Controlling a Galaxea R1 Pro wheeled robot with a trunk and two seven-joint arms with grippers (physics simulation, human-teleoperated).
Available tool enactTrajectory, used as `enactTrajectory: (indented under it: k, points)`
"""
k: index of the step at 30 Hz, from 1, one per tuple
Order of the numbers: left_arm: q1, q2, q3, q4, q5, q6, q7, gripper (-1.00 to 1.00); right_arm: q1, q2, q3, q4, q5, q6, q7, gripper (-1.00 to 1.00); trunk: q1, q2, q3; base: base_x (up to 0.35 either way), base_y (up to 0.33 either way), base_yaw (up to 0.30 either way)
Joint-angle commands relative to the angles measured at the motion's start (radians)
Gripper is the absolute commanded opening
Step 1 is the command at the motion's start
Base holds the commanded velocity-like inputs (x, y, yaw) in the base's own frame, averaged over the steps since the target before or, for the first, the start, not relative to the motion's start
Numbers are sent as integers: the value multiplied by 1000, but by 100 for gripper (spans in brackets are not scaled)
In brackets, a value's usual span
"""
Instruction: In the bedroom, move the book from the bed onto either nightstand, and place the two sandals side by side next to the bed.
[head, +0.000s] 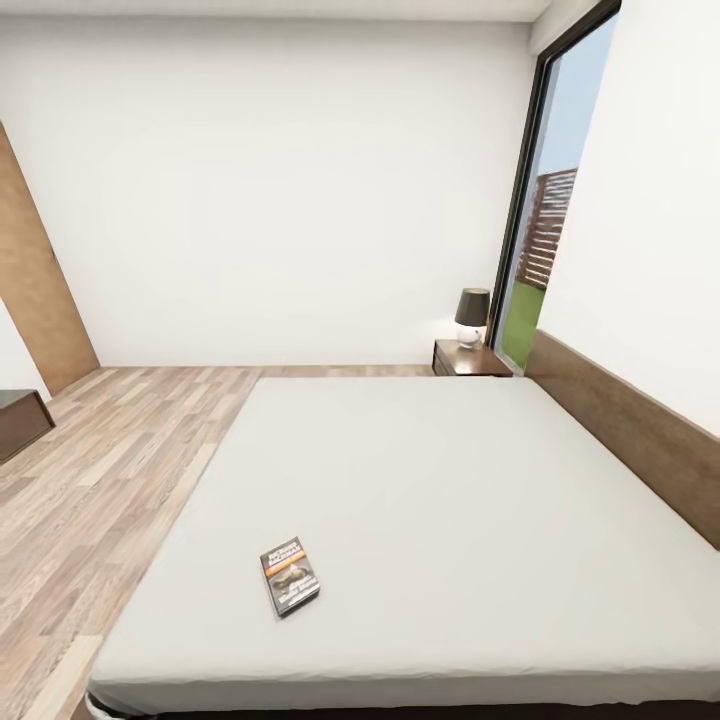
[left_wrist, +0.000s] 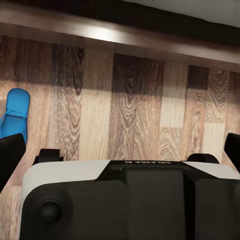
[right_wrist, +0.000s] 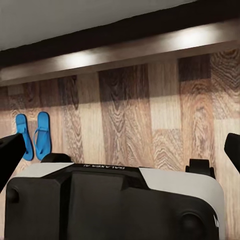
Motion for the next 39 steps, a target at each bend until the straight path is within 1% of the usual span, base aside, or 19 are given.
enactTrajectory:
  k: [1, 10, 26, 34, 39]
  points:
    - [-1, 0, 5, 1, 0, -2, -4, 100, -2, 0, 4, 5, -8, -6, 5, 100, -4, 6, 2, 0, 0, 0]
    - [-1, 0, 5, 2, 0, -2, -4, 100, -2, 0, 4, 5, -8, -6, 5, 100, -38, 69, 30, 0, 0, 0]
    - [-1, 1, 5, 1, 0, -2, -6, 100, -2, 0, 5, 5, -6, -6, 3, 100, -38, 69, 30, 0, 0, 0]
    - [-1, 1, 5, 1, 0, -2, -6, 100, -2, 0, 5, 5, -13, -6, 5, 100, -38, 69, 30, 1, 0, 0]
    - [-1, 2, 5, 1, 0, -2, -6, 100, -2, 0, 4, 5, -15, -6, 4, 100, -38, 69, 30, 168, -45, 0]
